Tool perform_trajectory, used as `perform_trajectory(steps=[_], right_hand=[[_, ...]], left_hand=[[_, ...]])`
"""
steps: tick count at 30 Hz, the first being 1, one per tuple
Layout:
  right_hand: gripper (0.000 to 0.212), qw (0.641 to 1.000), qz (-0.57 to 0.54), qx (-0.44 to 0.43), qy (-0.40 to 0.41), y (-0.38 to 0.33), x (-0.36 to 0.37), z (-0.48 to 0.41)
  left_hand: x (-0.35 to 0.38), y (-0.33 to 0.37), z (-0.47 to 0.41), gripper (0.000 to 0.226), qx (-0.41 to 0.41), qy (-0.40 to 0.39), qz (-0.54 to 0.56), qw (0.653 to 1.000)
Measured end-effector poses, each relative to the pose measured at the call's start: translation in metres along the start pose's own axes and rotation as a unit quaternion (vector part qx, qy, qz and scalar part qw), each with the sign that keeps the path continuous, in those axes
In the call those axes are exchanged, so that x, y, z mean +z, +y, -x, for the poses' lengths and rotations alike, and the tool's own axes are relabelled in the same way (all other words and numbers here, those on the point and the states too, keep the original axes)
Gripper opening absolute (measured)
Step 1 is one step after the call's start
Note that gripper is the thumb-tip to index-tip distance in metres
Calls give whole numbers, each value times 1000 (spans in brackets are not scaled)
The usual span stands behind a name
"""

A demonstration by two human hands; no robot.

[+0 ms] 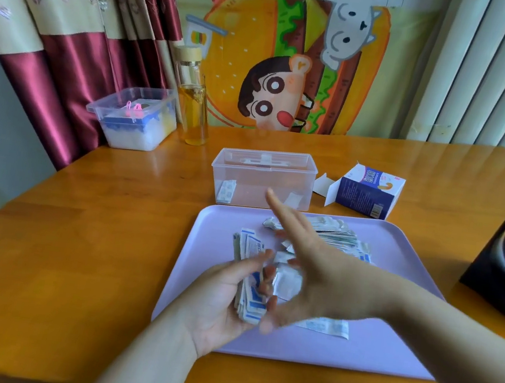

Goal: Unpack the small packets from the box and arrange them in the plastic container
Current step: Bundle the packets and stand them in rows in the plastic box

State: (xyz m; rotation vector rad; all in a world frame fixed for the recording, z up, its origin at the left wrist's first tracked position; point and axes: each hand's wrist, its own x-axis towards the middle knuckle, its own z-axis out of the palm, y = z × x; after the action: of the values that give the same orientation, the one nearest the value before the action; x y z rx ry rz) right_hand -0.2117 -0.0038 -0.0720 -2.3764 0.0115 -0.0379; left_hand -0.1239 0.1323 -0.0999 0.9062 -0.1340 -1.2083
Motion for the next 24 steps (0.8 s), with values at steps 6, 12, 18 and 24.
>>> perform_trajectory(steps=[6,12,18,24], right_hand=[[105,983,171,-62,33,-6,20,-2],[88,983,144,-90,69,-2,13,-6],[92,982,158,-89,52,-8,10,-5],[103,986,150,-64,30,-9,7,-1]], left_hand=[[8,0,3,24,-9,-62,-86,994],[9,4,7,12,20,-50,-133,990],[9,9,7,13,36,-70,-205,976],[5,10,7,28,54,-127,-241,961]])
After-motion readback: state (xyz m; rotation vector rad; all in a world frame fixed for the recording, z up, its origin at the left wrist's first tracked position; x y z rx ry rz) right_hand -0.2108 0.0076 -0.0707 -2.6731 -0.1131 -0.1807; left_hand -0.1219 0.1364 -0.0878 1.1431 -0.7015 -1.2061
